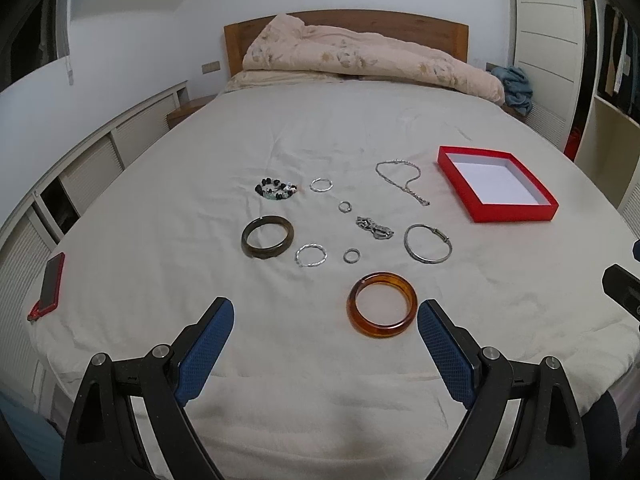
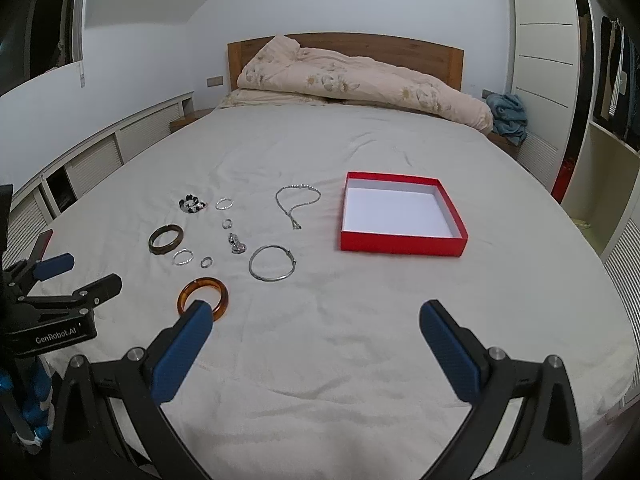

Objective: Organize jewelry
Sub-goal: 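Move both grippers toward the amber bangle and hinged silver bangle, then grasp the amber bangle with the left gripper while the right gripper grasps the hinged silver bangle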

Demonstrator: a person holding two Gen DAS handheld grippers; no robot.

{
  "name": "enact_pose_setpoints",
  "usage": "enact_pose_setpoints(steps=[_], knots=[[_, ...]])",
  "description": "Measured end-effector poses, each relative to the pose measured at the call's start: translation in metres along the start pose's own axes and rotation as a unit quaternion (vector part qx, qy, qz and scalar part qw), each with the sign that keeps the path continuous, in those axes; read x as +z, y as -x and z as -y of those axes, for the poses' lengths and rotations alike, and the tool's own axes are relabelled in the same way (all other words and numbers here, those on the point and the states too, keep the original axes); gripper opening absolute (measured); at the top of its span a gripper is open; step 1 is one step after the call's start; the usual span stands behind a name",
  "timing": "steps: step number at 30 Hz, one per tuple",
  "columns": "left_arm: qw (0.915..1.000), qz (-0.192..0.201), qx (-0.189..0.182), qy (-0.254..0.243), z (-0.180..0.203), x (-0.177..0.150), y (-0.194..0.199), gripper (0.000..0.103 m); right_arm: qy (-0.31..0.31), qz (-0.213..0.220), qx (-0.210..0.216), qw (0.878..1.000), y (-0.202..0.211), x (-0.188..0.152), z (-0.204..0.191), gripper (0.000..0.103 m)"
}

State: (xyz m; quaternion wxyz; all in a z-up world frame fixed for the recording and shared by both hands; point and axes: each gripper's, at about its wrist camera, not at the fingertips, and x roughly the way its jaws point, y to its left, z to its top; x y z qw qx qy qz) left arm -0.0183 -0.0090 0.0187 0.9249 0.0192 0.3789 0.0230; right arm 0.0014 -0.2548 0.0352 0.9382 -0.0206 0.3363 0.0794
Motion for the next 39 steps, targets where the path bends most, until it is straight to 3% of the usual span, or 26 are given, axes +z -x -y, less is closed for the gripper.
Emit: enact_pose_setpoints(steps=[12, 16, 18, 20, 23, 32, 37, 39], knots=[[1.0000, -0.003, 0.003, 0.007, -0.013, 0.003, -0.026, 0.092, -0.008, -0.007, 0.019, 1.000, -0.031, 0.001, -0.006, 0.103], [0.9997, -0.016, -0.008, 0.015, -0.020, 0.001, -0.039, 0.083, -0.015, -0.015, 0.032, 0.999, -0.043, -0.001, -0.007, 0.101], [0.9995, -0.023, -0.017, 0.017, -0.020, 0.000, -0.047, 0.081, -0.019, -0.019, 0.038, 0.999, -0.051, -0.001, -0.006, 0.097], [0.9991, -0.030, -0.026, 0.013, -0.018, -0.001, -0.053, 0.076, -0.025, -0.029, 0.049, 0.998, -0.062, -0.002, -0.005, 0.082], [0.9982, -0.046, -0.037, 0.011, -0.014, -0.002, -0.069, 0.069, -0.029, -0.046, 0.060, 0.997, -0.077, -0.006, -0.005, 0.070], [0.9946, -0.088, -0.055, 0.007, -0.001, -0.008, -0.115, 0.058, -0.047, -0.082, 0.084, 0.992, -0.120, -0.012, -0.001, 0.062], [0.9902, -0.121, -0.070, 0.009, 0.002, -0.013, -0.141, 0.042, -0.052, -0.095, 0.099, 0.989, -0.144, -0.010, -0.003, 0.058], [0.9890, -0.128, -0.073, 0.010, 0.002, -0.015, -0.149, 0.041, -0.051, -0.100, 0.105, 0.988, -0.153, -0.009, -0.006, 0.057]])
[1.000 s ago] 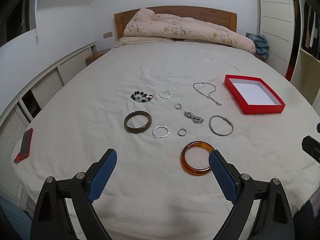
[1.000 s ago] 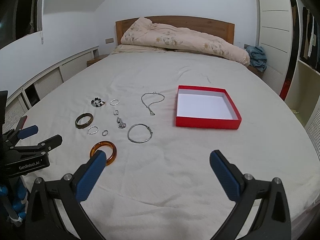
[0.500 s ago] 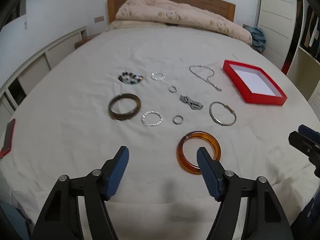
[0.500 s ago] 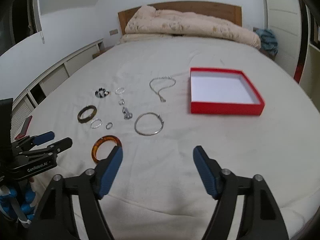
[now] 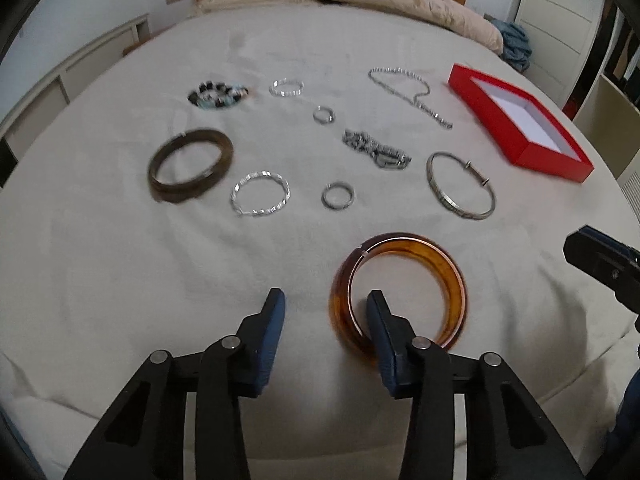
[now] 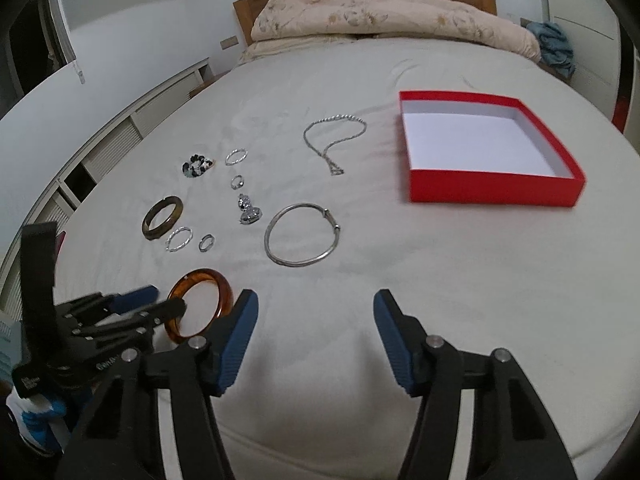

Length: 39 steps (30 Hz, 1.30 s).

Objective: Organize jewelry
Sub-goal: 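Grasp the amber bangle with the left gripper while the right gripper grasps the hinged silver bangle, then carry both held bangles over the red box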

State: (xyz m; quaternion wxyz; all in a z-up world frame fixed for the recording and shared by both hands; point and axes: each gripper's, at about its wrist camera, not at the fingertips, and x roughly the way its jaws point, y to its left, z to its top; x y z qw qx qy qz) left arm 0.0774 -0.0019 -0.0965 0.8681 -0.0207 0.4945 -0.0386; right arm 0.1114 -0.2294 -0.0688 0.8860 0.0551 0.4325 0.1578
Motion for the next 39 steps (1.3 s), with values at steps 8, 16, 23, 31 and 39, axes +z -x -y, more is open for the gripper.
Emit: enact_pose_setpoints(steps=[8, 16, 23, 31, 39], knots=[[0.9999, 0.013, -0.007, -0.002, -0.001, 0.000, -0.007, 0.011, 0.017, -0.025, 0.027, 0.999, -0.038, 0.007, -0.016, 0.051], [0.9989, 0.030, -0.025, 0.026, -0.012, 0.003, 0.001, 0.010, 0.022, -0.033, 0.036, 0.999, -0.057, 0.008, -0.023, 0.050], [0.9976, 0.040, -0.030, 0.049, -0.022, 0.009, 0.002, 0.010, 0.000, -0.023, 0.026, 0.999, -0.069, 0.023, -0.006, 0.040], [0.9968, 0.041, -0.030, 0.062, -0.027, 0.012, -0.001, 0.010, -0.008, -0.041, -0.004, 0.999, -0.098, 0.033, 0.015, 0.010], [0.9972, 0.040, -0.020, 0.060, -0.025, 0.014, -0.003, 0.010, 0.074, -0.076, -0.015, 0.994, -0.117, 0.045, 0.004, 0.008]])
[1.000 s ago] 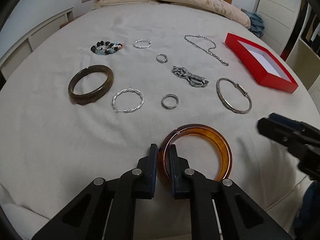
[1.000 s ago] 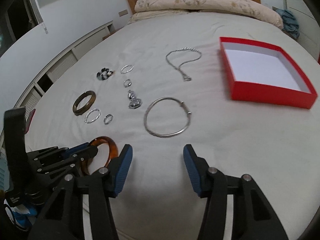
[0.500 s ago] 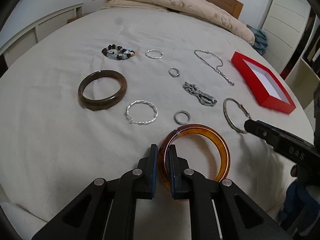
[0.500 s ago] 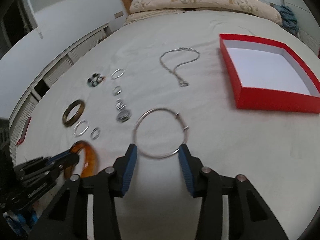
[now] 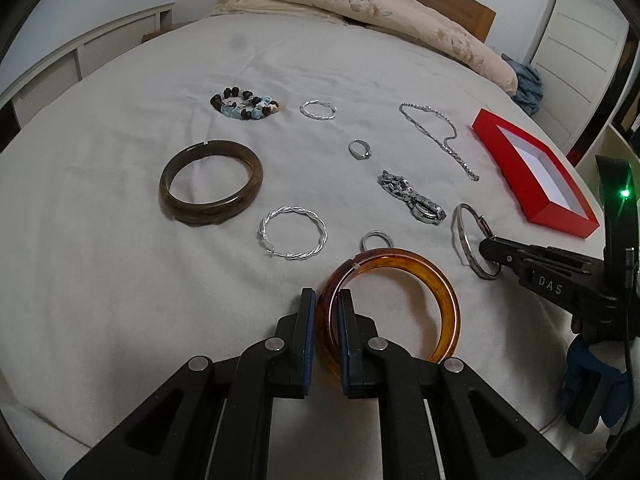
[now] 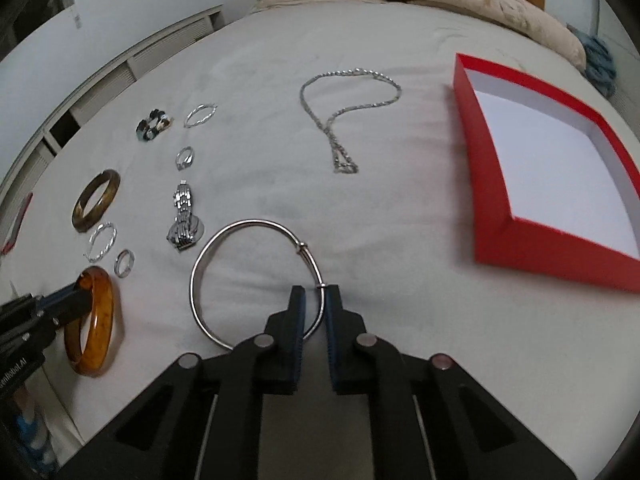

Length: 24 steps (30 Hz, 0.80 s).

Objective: Organize jewelry
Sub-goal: 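Carry both held bangles over the red box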

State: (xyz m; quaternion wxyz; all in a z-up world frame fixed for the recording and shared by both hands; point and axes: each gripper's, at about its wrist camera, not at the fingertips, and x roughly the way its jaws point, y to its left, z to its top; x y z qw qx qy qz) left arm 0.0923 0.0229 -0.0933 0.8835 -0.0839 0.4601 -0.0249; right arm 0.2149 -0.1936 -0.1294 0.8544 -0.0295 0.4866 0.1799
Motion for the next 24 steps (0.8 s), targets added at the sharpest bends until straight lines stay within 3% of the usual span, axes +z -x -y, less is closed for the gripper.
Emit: enact_pose_setpoints(steps=[6, 11, 18, 24], knots=[[0.9996, 0.011, 0.025, -0.004, 0.003, 0.004, 0.016, 0.010, -0.008, 0.025, -0.006, 1.000, 0.025, -0.004, 0.001, 0.004], [0.9993, 0.024, 0.029, -0.009, 0.016, 0.011, 0.037, 0.010, -0.014, 0.054, -0.010, 0.998, 0.077, -0.018, 0.007, 0.003], [0.9988, 0.036, -0.001, -0.032, 0.060, 0.032, 0.056, 0.010, -0.045, 0.099, -0.026, 0.994, 0.143, -0.031, 0.036, 0.002], [0.9967, 0.033, -0.040, -0.063, 0.122, 0.071, 0.035, 0.010, -0.068, 0.135, -0.043, 0.988, 0.176, -0.015, 0.088, 0.002]])
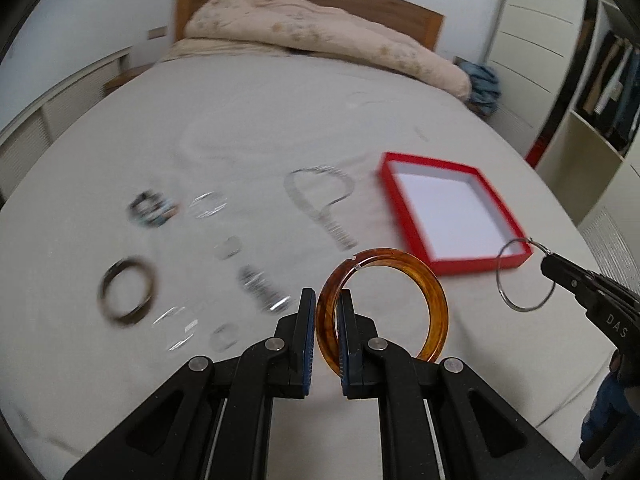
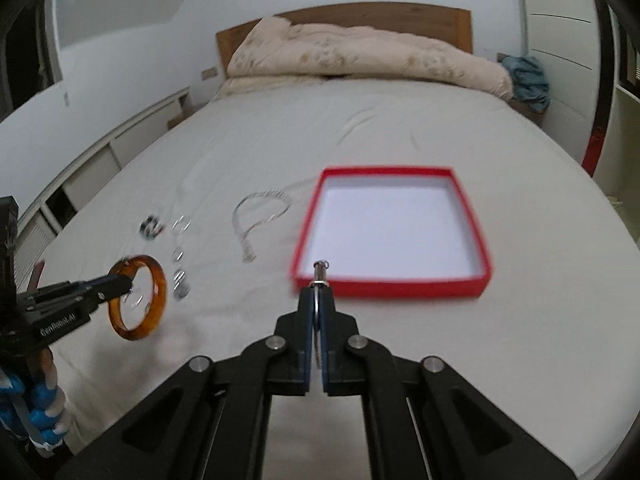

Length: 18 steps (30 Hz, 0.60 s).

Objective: Organize jewelry
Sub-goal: 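Carry both held bangles over the red box, then lower both bangles into the red box and open both grippers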

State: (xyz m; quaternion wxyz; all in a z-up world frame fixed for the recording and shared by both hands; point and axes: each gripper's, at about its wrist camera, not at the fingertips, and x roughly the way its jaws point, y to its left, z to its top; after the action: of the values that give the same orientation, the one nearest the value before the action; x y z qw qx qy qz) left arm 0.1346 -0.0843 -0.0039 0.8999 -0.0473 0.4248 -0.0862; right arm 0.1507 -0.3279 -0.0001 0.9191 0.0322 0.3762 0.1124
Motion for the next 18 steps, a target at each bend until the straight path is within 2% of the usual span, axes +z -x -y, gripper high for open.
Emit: enact_pose_setpoints(steps=[5, 10, 15, 18], knots=[[0.9996, -0.008, -0.016, -0.021, 0.050, 0.044, -0.053, 0.010, -0.017, 0.016, -0.001, 1.000, -0.021, 0.034, 0.038, 0.002], [0.9987, -0.027, -0.020, -0.039, 0.091, 0.078, -0.112, 0.010, -0.066, 0.011, 0.017, 0.998, -0.067, 0.051, 0.077, 0.002], [0.9967, -0.060, -0.003, -0.055, 0.112, 0.087, -0.171, 0.010, -0.099, -0.030, 0.002, 0.995, -0.119, 0.044, 0.115, 0.002], [0.9955, -0.065, 0.006, -0.069, 0.117, 0.083, -0.185, 0.010, -0.104, -0.040, -0.009, 0.994, -0.131, 0.040, 0.127, 0.003]])
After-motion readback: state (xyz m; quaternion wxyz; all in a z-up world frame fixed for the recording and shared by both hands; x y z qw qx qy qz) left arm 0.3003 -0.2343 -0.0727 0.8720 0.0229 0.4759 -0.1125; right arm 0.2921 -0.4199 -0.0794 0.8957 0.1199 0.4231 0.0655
